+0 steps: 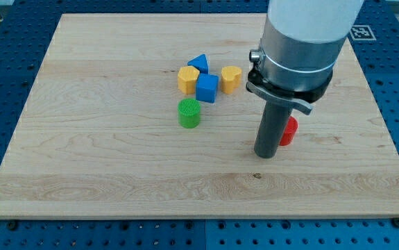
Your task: Slide the red circle towards the center right
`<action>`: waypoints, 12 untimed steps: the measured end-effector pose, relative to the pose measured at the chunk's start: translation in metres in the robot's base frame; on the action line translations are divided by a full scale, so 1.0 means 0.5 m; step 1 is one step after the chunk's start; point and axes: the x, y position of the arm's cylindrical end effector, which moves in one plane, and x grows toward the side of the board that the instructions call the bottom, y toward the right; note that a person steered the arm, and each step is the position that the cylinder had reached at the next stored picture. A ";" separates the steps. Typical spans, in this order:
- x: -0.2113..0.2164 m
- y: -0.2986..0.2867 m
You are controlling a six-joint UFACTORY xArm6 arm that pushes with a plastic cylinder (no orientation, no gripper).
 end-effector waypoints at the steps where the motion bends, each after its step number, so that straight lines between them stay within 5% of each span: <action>1: -0.023 0.058; 8: -0.199 0.170; 10: -0.176 0.242; 12: -0.263 0.245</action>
